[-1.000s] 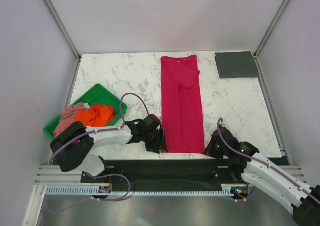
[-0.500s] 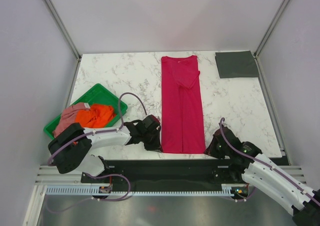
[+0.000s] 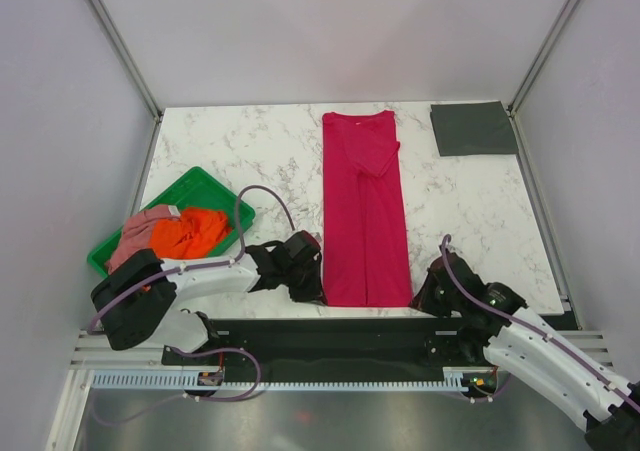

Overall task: Fold and stack the t-shirts
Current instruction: Fold the tshirt

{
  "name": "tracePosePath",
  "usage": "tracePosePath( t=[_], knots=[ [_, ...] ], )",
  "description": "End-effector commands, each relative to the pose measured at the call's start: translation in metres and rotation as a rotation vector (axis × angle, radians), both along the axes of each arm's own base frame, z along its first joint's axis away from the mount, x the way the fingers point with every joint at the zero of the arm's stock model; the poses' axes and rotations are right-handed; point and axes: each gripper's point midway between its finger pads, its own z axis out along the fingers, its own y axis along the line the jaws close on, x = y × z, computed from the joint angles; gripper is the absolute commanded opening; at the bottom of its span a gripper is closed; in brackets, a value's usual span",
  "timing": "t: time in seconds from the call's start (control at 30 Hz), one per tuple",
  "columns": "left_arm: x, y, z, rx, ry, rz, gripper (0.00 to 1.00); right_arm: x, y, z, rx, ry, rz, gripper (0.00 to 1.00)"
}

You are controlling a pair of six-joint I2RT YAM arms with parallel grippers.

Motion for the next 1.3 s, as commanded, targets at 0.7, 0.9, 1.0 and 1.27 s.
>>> tracePosePath(
  t=[0.7, 0.9, 1.0, 1.27],
  knots=[
    [0.068, -0.021, 0.045, -0.067, -0.046, 0.045, 0.02, 0.091, 0.018, 0.071, -0.174, -0.251, 0.046, 0.0],
    [0.122, -0.024, 0.056, -0.085, -0.084, 0.028, 0.02, 0.15, 0.029, 0.1, -0.291, -0.317, 0.056, 0.0],
    [0.154, -0.022, 0.064, -0.085, -0.117, 0.06, 0.02, 0.182, 0.03, 0.106, -0.317, -0.341, 0.052, 0.0],
    [0.248, -0.036, 0.074, -0.152, -0.168, 0.059, 0.02, 0.282, 0.049, 0.103, -0.33, -0.366, 0.084, 0.0]
  ],
)
